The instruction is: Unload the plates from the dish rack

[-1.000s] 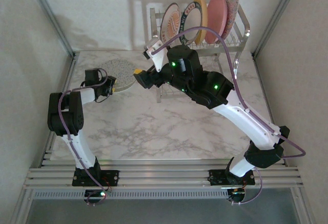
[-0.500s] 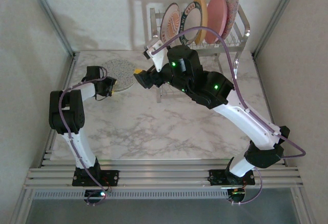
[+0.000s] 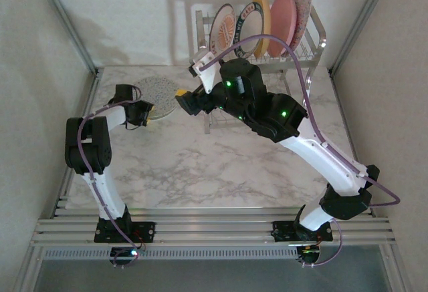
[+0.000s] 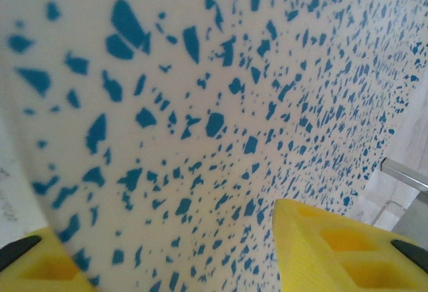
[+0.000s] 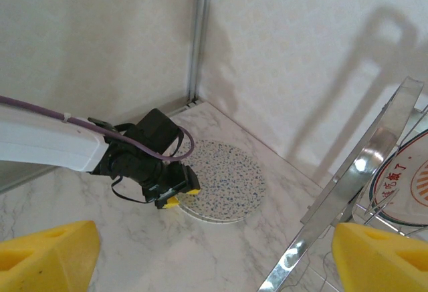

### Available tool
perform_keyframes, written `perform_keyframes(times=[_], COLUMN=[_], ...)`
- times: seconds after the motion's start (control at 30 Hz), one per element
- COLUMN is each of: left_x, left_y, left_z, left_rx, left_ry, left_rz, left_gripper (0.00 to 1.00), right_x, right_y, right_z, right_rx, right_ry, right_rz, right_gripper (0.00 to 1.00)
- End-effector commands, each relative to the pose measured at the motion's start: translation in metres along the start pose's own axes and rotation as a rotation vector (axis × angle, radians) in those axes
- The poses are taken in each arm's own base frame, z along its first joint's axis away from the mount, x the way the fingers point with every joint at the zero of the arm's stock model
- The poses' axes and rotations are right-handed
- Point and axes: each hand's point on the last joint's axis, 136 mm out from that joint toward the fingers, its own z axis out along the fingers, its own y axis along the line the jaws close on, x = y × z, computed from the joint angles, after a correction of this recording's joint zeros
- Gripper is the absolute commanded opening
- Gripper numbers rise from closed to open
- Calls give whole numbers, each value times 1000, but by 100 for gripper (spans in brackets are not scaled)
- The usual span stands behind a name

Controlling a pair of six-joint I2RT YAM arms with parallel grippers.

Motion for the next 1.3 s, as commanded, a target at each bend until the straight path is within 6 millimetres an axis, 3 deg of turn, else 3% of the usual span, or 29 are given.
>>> perform_keyframes(times=[0.0,0.4,0.7,0.87,0.93,1.03,1.17,1.27], left_x=[-3,1,-4,-1,0,-1,6,27], left_y=[-4,1,-9,-11,-20,-49,-108,-159], left_z=[-10,-18,-37,-51,-67,-104,-173,-228], left_rx=[-33,-51,-27,-6,32,118,275,445], left_ry=[-35,-43,-91,-104,-128,-193,-301,-367], left_rz=[11,0,-8,-30,-39,-29,31,113], left_gripper=[49,49,49,49,49,49,49,50], right_x=[-8,-7,-8,-16,-25,-45,-64,-59], right_y=[-4,-4,-7,-21,-38,-79,-155,-216], right_z=[-12,-12,-14,-23,-34,-62,-114,-150], right_rx=[15,15,31,98,181,385,674,819], right_ry=[-32,-34,-37,-64,-98,-168,-236,-269], right_rz=[25,32,39,39,29,5,32,141], right_gripper=[90,90,90,90,90,89,88,88])
